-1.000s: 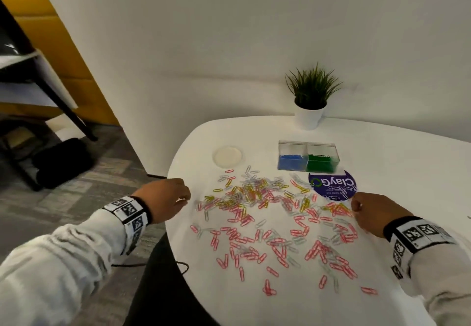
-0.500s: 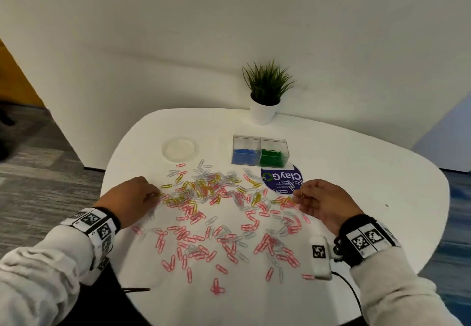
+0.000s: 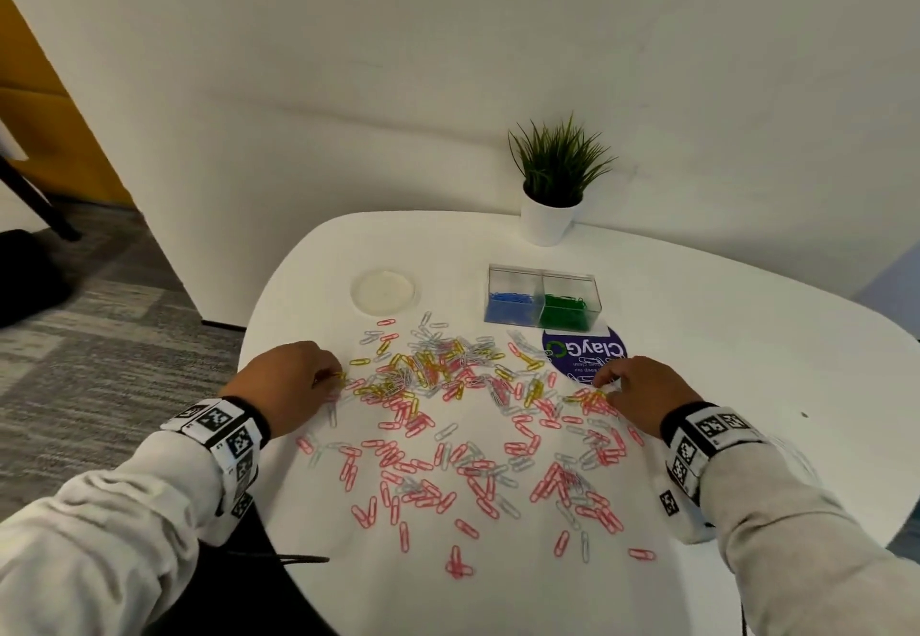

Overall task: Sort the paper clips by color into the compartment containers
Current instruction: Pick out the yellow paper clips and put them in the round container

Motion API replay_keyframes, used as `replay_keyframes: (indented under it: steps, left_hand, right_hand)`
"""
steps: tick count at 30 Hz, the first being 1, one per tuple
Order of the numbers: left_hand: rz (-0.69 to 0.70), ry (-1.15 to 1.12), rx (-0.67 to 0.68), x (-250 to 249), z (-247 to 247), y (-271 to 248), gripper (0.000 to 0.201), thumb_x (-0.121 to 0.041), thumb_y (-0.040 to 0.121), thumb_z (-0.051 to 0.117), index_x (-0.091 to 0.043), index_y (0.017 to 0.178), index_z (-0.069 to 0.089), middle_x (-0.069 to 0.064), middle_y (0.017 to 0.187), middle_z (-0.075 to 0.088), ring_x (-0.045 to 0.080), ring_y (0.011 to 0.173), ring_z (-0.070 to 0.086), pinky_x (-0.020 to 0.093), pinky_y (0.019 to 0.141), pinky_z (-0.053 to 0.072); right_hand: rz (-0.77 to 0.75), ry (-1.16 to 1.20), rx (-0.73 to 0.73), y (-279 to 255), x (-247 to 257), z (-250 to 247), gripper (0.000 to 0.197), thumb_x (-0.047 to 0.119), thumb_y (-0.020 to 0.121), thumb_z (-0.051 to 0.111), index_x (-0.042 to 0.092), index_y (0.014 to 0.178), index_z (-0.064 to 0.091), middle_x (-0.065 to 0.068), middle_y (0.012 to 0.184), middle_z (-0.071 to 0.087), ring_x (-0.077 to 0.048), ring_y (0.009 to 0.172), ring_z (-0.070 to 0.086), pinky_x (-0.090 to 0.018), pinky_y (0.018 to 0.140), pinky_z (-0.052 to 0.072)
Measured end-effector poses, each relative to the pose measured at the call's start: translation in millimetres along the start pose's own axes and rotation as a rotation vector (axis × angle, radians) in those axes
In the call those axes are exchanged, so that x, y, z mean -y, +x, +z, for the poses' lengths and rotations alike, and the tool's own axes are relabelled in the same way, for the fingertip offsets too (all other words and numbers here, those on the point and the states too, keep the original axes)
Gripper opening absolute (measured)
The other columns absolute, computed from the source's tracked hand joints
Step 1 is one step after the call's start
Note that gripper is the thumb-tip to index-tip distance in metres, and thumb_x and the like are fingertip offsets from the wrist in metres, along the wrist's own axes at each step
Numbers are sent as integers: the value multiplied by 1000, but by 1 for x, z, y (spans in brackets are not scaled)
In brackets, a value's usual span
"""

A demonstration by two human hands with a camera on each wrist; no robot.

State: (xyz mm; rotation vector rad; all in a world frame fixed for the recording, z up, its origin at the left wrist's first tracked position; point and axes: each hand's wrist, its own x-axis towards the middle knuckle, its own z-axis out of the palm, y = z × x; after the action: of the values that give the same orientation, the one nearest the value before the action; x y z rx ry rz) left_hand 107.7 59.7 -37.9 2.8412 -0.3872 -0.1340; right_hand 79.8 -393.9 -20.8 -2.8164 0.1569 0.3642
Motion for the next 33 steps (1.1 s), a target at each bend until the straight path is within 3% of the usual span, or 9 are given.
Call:
replay_keyframes:
  steps: [3, 6, 11, 13, 17, 22, 25, 29, 33]
  left_hand:
    - [-48, -102, 9, -5, -5, 3, 15, -28, 94, 61, -26, 96, 75, -8, 93, 69, 12, 84, 61, 28, 78, 49]
    - [-221, -473, 33, -6, -11, 8, 9, -17, 89, 70, -19, 91, 78, -1, 84, 75, 13, 72, 64, 30, 72, 54]
    - [-503, -1089, 79, -9, -21, 5, 14, 0, 94, 59, 3, 93, 72, 16, 85, 73, 20, 69, 60, 27, 58, 53]
    - [-562, -1195, 90, -11, -24, 3, 15, 2, 95, 55, 5, 95, 70, 14, 84, 72, 19, 66, 61, 24, 52, 53]
    - [-612, -1304, 111, -7, -26, 2, 19, 2, 94, 51, 4, 100, 69, 16, 89, 72, 19, 67, 64, 25, 53, 54]
    - [-589, -1479, 125, -6, -24, 4, 11, -12, 91, 59, -5, 93, 68, 9, 80, 67, 16, 62, 59, 24, 49, 46]
    - [-594, -1428, 80, -8, -21, 8, 6, -10, 93, 59, -7, 91, 64, 9, 77, 63, 15, 59, 53, 22, 45, 43]
    - [-584, -1307, 64, -8, -20, 8, 14, -2, 98, 52, -3, 100, 66, 9, 76, 62, 16, 60, 54, 22, 43, 45]
    - [-648, -1301, 58, -11, -25, 5, 20, 7, 91, 47, -2, 91, 64, 11, 75, 62, 19, 60, 57, 24, 45, 47]
  right_hand:
    - [-19, -9, -7, 2, -1, 0, 20, 20, 90, 63, 37, 100, 64, 8, 96, 52, -10, 87, 51, -21, 79, 37]
    - [-31, -15, -18, 3, -5, 3, 26, 17, 92, 60, 32, 113, 66, 6, 99, 49, -11, 91, 48, -22, 82, 36]
    - [-35, -52, -54, 5, -10, 7, 12, 28, 94, 60, 39, 91, 61, 2, 94, 54, -14, 86, 52, -24, 77, 37]
    - [-12, -73, -63, 4, -11, 7, 2, 36, 95, 60, 37, 96, 59, 4, 92, 52, -15, 87, 52, -26, 77, 37]
    - [0, -102, -85, 1, -15, 8, 11, 41, 95, 59, 35, 101, 52, 0, 102, 53, -20, 98, 55, -28, 85, 42]
    - [-63, -144, -99, 2, -9, 8, 7, 28, 94, 57, 28, 99, 62, 4, 98, 50, -19, 94, 58, -25, 79, 43]
    - [-74, -137, -91, 2, -8, 8, 12, 22, 94, 54, 27, 101, 63, 5, 97, 47, -17, 90, 54, -24, 78, 40]
    - [-44, -125, -81, 3, -9, 9, 7, 21, 90, 58, 21, 83, 61, 4, 92, 57, -13, 79, 55, -26, 70, 44]
    - [90, 243, -133, 3, -9, 3, 13, 16, 91, 52, 9, 81, 55, -7, 73, 62, -22, 63, 54, -33, 59, 42]
